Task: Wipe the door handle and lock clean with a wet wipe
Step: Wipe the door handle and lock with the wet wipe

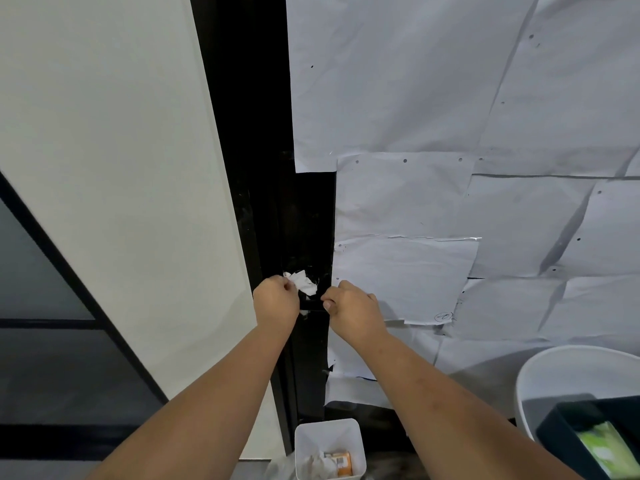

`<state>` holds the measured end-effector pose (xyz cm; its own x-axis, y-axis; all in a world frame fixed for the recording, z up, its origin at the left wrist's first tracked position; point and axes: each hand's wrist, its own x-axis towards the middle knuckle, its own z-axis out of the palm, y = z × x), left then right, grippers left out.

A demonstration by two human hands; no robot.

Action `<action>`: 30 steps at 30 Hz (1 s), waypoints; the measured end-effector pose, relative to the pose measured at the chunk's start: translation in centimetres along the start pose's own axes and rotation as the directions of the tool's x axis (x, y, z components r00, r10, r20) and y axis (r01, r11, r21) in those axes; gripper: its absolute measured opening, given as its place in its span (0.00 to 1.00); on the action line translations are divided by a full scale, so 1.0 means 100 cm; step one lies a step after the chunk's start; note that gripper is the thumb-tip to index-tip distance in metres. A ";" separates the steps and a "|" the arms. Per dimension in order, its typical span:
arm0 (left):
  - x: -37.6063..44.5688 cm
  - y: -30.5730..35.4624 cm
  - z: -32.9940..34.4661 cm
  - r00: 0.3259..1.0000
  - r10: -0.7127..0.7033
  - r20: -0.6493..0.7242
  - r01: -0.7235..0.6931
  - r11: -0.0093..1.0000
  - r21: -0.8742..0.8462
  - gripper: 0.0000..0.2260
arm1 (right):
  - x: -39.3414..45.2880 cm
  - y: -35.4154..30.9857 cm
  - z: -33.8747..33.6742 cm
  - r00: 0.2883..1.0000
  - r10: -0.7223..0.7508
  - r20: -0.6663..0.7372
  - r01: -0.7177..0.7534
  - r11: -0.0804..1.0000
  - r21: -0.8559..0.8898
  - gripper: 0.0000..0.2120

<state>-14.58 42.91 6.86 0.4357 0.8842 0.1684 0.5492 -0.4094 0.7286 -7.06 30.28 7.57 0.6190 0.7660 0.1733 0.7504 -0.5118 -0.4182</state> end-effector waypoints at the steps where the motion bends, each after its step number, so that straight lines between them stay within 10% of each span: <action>1: 0.000 -0.002 0.001 0.999 -0.043 0.011 0.043 0.996 -0.076 0.09 | 0.000 0.000 0.000 1.000 0.000 0.001 0.000 1.000 0.002 0.12; 7: -0.009 -0.001 0.005 0.865 -0.433 0.255 0.498 0.666 -0.556 0.08 | -0.002 0.002 0.002 1.000 -0.014 -0.014 0.014 1.000 0.004 0.12; 11: -0.005 0.004 0.003 0.780 -0.386 0.493 0.626 0.457 -0.632 0.08 | -0.001 0.002 0.001 1.000 -0.016 -0.017 0.016 1.000 -0.015 0.11; 22: -0.003 0.000 -0.012 0.915 -0.261 0.309 0.365 0.860 -0.357 0.10 | 0.002 -0.001 0.001 1.000 -0.002 -0.004 0.001 0.999 -0.046 0.10; 30: -0.026 -0.023 -0.028 0.764 -0.339 0.550 0.599 0.691 -0.406 0.07 | 0.000 0.004 -0.003 0.999 0.025 0.037 -0.025 1.000 0.019 0.13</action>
<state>-19.00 42.18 6.60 0.5389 0.6900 -0.4832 0.3506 0.3378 0.8735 -6.69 29.96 7.72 0.6283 0.7672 0.1294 0.7300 -0.5238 -0.4391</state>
